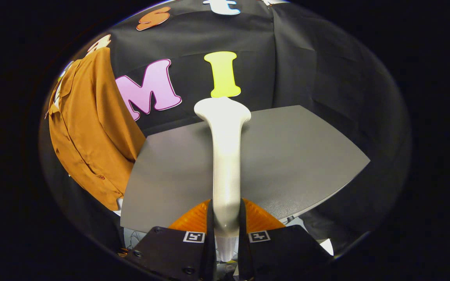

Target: Iron the clothes twice with a garment steamer, once on the left side and once on the right side.

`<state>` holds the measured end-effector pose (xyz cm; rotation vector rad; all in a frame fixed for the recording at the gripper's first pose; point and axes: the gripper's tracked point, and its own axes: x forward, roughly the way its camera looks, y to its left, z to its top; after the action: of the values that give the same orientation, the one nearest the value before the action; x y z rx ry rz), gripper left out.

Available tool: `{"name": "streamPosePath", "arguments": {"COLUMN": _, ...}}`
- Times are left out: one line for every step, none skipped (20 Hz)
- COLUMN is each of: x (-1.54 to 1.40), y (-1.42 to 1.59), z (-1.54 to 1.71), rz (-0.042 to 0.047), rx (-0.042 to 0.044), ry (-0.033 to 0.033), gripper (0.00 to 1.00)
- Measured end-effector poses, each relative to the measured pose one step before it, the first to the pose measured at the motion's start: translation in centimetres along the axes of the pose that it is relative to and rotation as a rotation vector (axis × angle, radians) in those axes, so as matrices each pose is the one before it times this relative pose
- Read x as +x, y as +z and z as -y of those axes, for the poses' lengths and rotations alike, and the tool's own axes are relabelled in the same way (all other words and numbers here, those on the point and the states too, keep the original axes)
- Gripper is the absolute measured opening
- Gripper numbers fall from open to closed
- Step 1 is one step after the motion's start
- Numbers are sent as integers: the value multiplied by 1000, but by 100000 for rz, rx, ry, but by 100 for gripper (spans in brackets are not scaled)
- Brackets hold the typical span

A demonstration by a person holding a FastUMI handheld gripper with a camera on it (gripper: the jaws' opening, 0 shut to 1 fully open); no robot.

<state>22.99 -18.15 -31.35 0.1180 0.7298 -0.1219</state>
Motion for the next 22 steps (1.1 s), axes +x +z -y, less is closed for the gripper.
{"name": "streamPosePath", "arguments": {"x": -847, "y": 1120, "z": -111, "rz": 3431, "rx": -665, "ry": 251, "gripper": 25}}
{"name": "streamPosePath", "arguments": {"x": -1097, "y": 1391, "z": -178, "rz": 4250, "rx": -516, "ry": 239, "gripper": 25}}
{"name": "streamPosePath", "arguments": {"x": -1225, "y": 1517, "z": -291, "rz": 5466, "rx": -1154, "ry": 329, "gripper": 25}}
{"name": "streamPosePath", "arguments": {"x": -1221, "y": 1266, "z": -373, "rz": 4770, "rx": -1412, "ry": 892, "gripper": 25}}
{"name": "streamPosePath", "arguments": {"x": -1281, "y": 1395, "z": -628, "rz": 5832, "rx": 391, "ry": 1542, "gripper": 25}}
{"name": "streamPosePath", "arguments": {"x": -1426, "y": 1477, "z": -733, "rz": 5142, "rx": 1217, "ry": 2014, "gripper": 25}}
{"name": "streamPosePath", "arguments": {"x": -1301, "y": 1317, "z": -771, "rz": 4340, "rx": 1272, "ry": 1858, "gripper": 25}}
{"name": "streamPosePath", "arguments": {"x": -1300, "y": 863, "z": -686, "rz": 4525, "rx": 629, "ry": 1415, "gripper": 25}}
{"name": "streamPosePath", "arguments": {"x": -1153, "y": 798, "z": -666, "rz": 3810, "rx": -531, "ry": 520, "gripper": 25}}
{"name": "streamPosePath", "arguments": {"x": -1075, "y": 724, "z": -696, "rz": 3770, "rx": -378, "ry": 796, "gripper": 25}}
{"name": "streamPosePath", "arguments": {"x": -1040, "y": 685, "z": -777, "rz": 4268, "rx": 388, "ry": 697, "gripper": 25}}
{"name": "streamPosePath", "arguments": {"x": -860, "y": 255, "z": -626, "rz": 2928, "rx": 190, "ry": 58, "gripper": 25}}
{"name": "streamPosePath", "arguments": {"x": -972, "y": 184, "z": -814, "rz": 1531, "rx": -218, "ry": -376, "gripper": 25}}
{"name": "streamPosePath", "arguments": {"x": -757, "y": -85, "z": -441, "rz": 1802, "rx": 186, "ry": -877, "gripper": 25}}
{"name": "streamPosePath", "arguments": {"x": -679, "y": -31, "z": -640, "rz": 1281, "rx": 13, "ry": -932, "gripper": 25}}
{"name": "streamPosePath", "arguments": {"x": -448, "y": -60, "z": -662, "rz": 599, "rx": -533, "ry": -524, "gripper": 25}}
{"name": "streamPosePath", "arguments": {"x": -63, "y": 166, "z": -597, "rz": 1998, "rx": -491, "ry": 11, "gripper": 25}}
{"name": "streamPosePath", "arguments": {"x": -360, "y": 12, "z": -1113, "rz": 903, "rx": -770, "ry": 1002, "gripper": 25}}
{"name": "streamPosePath", "arguments": {"x": -285, "y": 185, "z": -1410, "rz": 1510, "rx": 161, "ry": 1785, "gripper": 25}}
{"name": "streamPosePath", "arguments": {"x": -215, "y": -64, "z": -1350, "rz": 956, "rx": -35, "ry": 1814, "gripper": 25}}
{"name": "streamPosePath", "arguments": {"x": -105, "y": -5, "z": -1505, "rz": 826, "rx": -496, "ry": 2104, "gripper": 25}}
{"name": "streamPosePath", "arguments": {"x": 27, "y": 29, "z": -1324, "rz": 1096, "rx": -1017, "ry": 1546, "gripper": 25}}
